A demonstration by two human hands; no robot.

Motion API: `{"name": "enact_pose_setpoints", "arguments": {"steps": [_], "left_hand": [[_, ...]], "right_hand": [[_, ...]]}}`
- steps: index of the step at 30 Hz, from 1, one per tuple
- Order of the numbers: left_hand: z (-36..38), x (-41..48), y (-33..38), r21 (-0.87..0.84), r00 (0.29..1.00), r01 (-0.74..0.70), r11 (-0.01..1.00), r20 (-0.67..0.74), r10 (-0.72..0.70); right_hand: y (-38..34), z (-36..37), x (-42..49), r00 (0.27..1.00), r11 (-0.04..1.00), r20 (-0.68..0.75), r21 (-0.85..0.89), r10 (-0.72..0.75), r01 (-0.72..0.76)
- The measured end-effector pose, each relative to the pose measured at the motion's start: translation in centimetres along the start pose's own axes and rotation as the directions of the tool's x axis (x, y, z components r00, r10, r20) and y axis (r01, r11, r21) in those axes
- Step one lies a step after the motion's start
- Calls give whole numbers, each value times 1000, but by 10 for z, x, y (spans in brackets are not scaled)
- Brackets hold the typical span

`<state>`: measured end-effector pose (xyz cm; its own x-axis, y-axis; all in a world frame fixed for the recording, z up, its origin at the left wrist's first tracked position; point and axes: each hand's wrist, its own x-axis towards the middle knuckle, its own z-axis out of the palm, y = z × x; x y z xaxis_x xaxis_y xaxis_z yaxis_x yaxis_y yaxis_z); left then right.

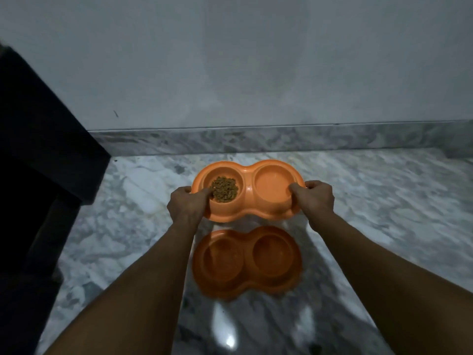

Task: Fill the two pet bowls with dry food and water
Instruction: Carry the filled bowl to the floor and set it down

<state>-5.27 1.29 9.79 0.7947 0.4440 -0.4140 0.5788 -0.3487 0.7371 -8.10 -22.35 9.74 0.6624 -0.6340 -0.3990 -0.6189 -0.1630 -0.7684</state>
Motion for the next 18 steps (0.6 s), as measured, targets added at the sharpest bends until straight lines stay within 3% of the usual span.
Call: {"name": "enact_pose_setpoints", "arguments": {"steps": [8,18], "left_hand": [[28,60,-36,38,999,-10,999,-48,11],[48,84,-48,18,998,59,998,-27,-58]], "right_hand": [[27,59,35,999,996,-12,-74,-46,45],[30,80,59,997,986,-27,-149,-74,69]]}}
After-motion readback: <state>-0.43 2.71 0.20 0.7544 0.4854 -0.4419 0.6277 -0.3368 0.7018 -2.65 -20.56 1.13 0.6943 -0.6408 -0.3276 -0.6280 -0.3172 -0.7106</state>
